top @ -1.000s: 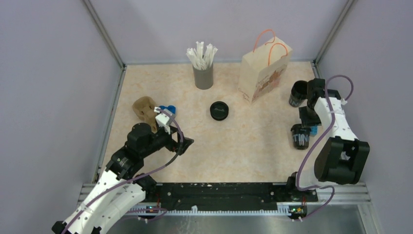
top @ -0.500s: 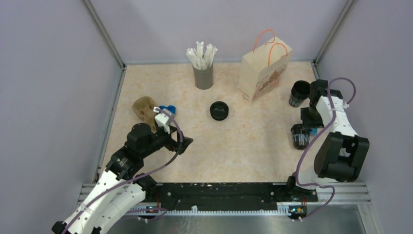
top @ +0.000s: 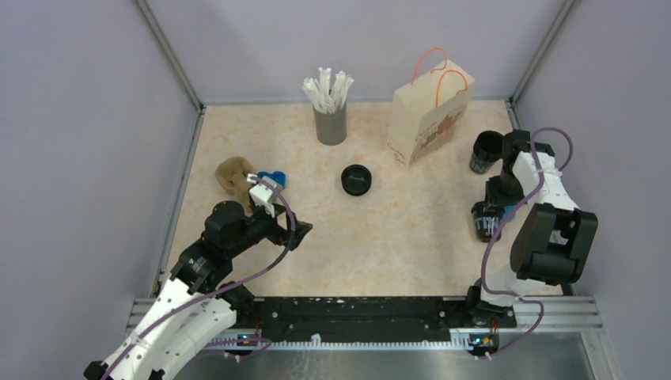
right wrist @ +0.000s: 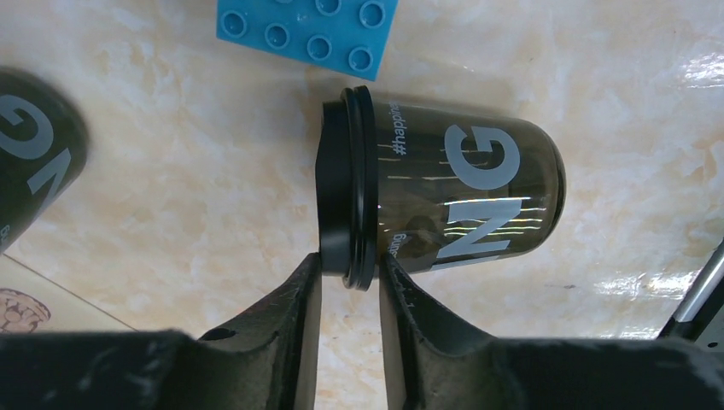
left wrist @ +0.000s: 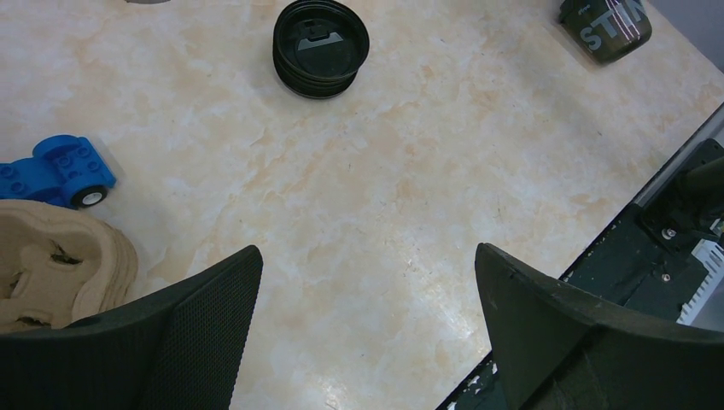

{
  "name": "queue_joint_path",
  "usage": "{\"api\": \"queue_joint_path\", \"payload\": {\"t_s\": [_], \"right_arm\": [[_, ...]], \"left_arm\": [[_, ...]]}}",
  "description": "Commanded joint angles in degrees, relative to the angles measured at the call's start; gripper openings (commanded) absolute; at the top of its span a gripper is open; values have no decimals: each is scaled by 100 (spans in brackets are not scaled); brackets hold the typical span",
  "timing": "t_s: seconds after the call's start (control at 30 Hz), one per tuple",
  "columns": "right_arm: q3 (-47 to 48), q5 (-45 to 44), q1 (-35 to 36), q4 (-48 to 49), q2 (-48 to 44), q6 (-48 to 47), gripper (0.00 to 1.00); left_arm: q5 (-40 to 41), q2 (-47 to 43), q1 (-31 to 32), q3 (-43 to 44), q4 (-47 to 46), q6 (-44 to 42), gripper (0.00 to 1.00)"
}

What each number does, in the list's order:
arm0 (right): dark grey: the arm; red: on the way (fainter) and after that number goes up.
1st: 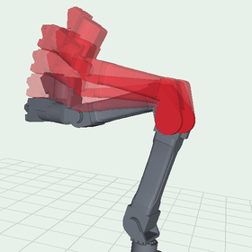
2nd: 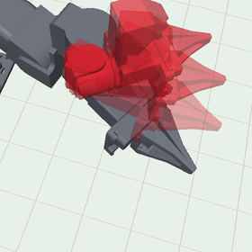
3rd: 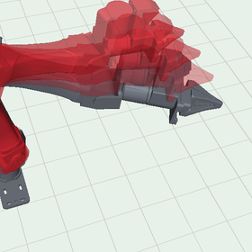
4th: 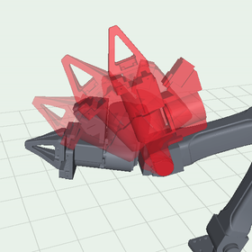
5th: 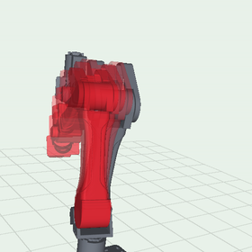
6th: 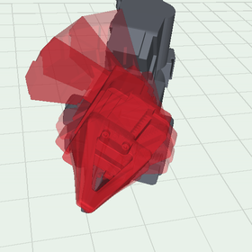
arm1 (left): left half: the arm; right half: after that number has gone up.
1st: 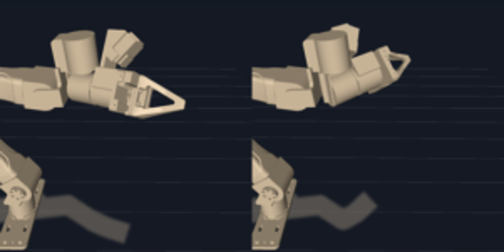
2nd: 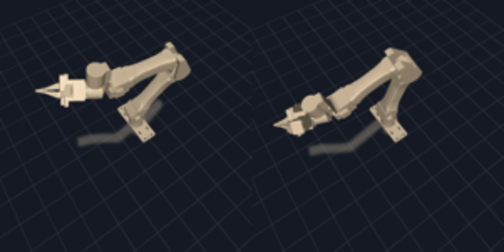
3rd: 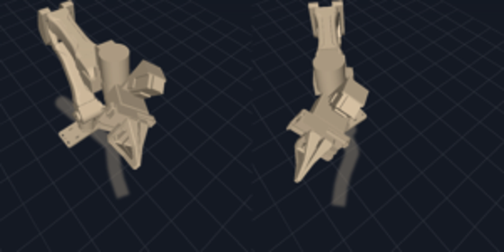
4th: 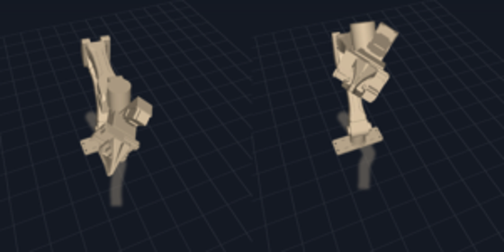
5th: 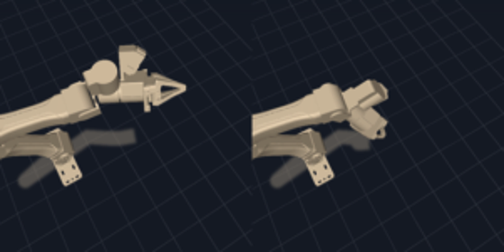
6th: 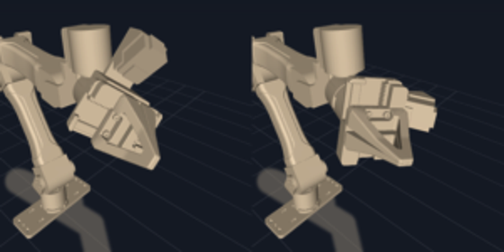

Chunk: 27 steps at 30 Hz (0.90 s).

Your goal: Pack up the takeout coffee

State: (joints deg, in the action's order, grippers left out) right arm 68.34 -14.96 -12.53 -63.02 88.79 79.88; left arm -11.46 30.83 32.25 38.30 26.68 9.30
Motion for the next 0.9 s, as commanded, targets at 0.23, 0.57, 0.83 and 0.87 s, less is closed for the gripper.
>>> {"api": "queue_joint_path", "payload": {"t_s": [0.23,0.57,0.83,0.87], "right_arm": [[-199,652,-82,725,-434,-645,10],[-538,1096,87,1425,-1346,-1511,2],[-612,2035,155,3091,-1925,-5176,84],[-523,1981,155,2938,-1916,-5462,87]], "left_arm": [[79,-77,15,3,-172,2,99],[114,-66,11,9,-165,6,99],[28,-46,11,-5,-186,10,99],[0,-39,16,-7,-196,10,99]]}}
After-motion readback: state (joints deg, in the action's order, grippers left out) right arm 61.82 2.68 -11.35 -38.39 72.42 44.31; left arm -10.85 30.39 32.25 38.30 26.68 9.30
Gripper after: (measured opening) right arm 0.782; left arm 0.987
